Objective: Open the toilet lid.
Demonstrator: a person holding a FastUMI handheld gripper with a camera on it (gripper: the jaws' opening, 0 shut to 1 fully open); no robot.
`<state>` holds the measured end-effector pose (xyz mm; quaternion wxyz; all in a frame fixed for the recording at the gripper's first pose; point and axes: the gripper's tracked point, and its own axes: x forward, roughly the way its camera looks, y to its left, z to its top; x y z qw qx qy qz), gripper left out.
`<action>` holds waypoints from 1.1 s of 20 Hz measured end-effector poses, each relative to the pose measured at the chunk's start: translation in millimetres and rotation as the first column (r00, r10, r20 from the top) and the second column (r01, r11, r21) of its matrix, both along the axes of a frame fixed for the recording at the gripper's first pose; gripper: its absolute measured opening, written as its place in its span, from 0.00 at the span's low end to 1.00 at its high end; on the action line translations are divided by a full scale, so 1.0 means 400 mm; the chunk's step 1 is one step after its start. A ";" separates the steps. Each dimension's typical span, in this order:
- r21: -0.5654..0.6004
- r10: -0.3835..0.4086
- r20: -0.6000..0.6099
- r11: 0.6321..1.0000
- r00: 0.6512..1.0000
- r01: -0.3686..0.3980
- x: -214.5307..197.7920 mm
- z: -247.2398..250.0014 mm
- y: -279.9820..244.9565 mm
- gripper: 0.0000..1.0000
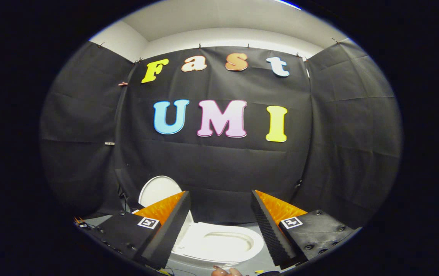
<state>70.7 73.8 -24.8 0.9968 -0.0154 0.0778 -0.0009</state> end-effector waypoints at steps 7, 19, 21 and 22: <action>0.013 -0.030 0.079 0.999 0.996 0.029 -0.091 0.082 -0.172 0.99; 0.115 0.031 0.107 0.992 0.994 -0.043 -0.096 0.108 -0.240 0.98; 0.127 0.044 0.103 0.990 0.994 -0.057 -0.087 0.098 -0.237 0.98; 0.129 0.048 0.104 0.990 0.993 -0.061 -0.083 0.097 -0.238 0.98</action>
